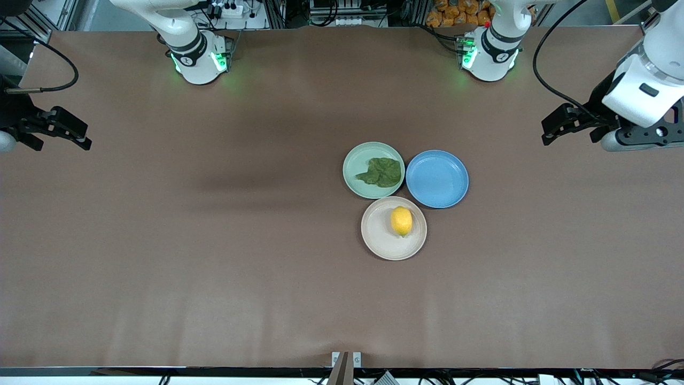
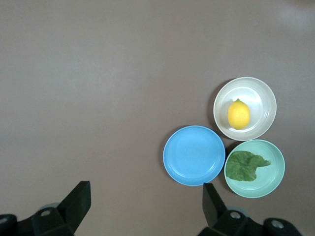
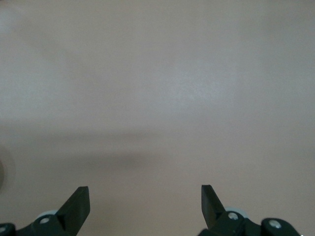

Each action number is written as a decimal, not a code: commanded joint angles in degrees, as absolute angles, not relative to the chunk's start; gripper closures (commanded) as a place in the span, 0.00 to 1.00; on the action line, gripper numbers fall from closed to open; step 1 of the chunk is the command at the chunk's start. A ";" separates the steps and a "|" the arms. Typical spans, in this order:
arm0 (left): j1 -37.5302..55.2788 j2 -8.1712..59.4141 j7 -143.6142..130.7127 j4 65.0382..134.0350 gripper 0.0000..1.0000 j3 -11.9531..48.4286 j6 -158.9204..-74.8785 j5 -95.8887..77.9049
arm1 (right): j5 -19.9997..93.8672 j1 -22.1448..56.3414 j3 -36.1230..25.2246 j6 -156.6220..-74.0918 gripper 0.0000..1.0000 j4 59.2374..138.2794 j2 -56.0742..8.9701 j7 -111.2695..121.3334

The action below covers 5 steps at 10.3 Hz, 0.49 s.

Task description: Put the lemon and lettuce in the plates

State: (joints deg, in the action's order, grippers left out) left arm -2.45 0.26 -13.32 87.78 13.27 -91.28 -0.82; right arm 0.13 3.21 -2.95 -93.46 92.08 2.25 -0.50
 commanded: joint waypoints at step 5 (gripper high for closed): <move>-3.52 -2.20 -6.94 88.86 0.00 13.18 -93.96 0.53 | 0.09 2.64 -2.64 -93.87 0.00 92.11 2.20 0.18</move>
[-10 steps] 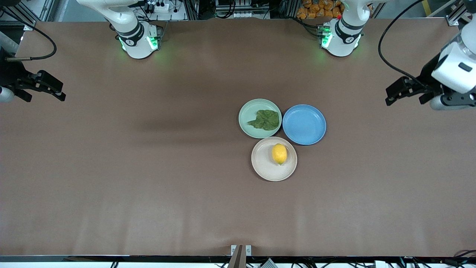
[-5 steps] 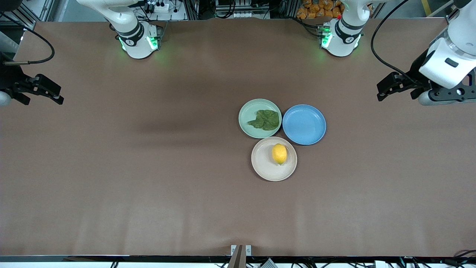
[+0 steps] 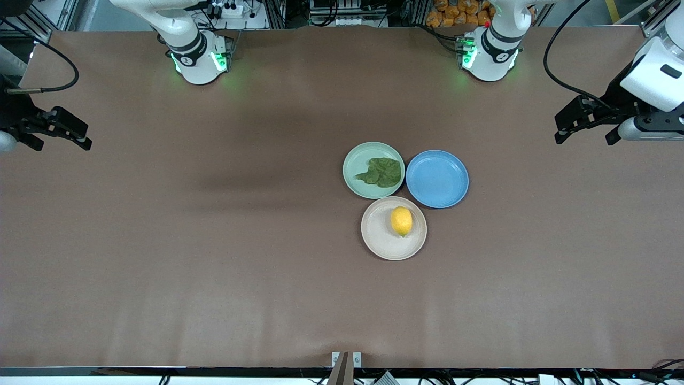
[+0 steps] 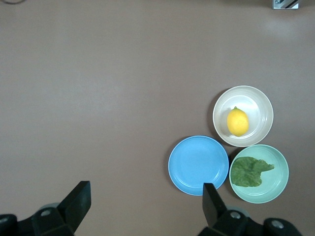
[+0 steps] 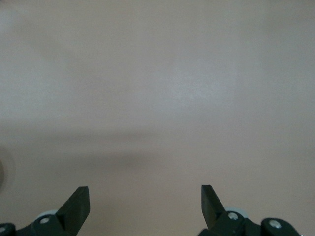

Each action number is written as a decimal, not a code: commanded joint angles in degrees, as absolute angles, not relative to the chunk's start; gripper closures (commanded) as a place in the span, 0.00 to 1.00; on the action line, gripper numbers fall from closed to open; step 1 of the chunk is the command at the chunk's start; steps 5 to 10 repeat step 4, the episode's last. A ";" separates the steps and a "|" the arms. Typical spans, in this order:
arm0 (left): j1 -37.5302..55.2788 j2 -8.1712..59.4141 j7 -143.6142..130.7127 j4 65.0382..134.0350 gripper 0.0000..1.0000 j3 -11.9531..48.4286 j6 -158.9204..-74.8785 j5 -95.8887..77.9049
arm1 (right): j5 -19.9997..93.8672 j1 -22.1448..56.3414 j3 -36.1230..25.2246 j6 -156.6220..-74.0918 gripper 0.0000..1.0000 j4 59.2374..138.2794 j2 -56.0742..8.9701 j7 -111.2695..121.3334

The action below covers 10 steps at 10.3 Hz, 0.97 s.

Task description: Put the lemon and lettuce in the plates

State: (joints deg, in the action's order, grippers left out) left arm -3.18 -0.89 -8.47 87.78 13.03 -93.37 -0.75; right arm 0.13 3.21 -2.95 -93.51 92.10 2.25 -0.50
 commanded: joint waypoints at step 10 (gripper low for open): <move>-4.04 -2.55 -4.22 88.86 0.00 13.18 -93.26 0.53 | 0.09 2.72 -2.55 -93.87 0.00 92.11 2.20 0.18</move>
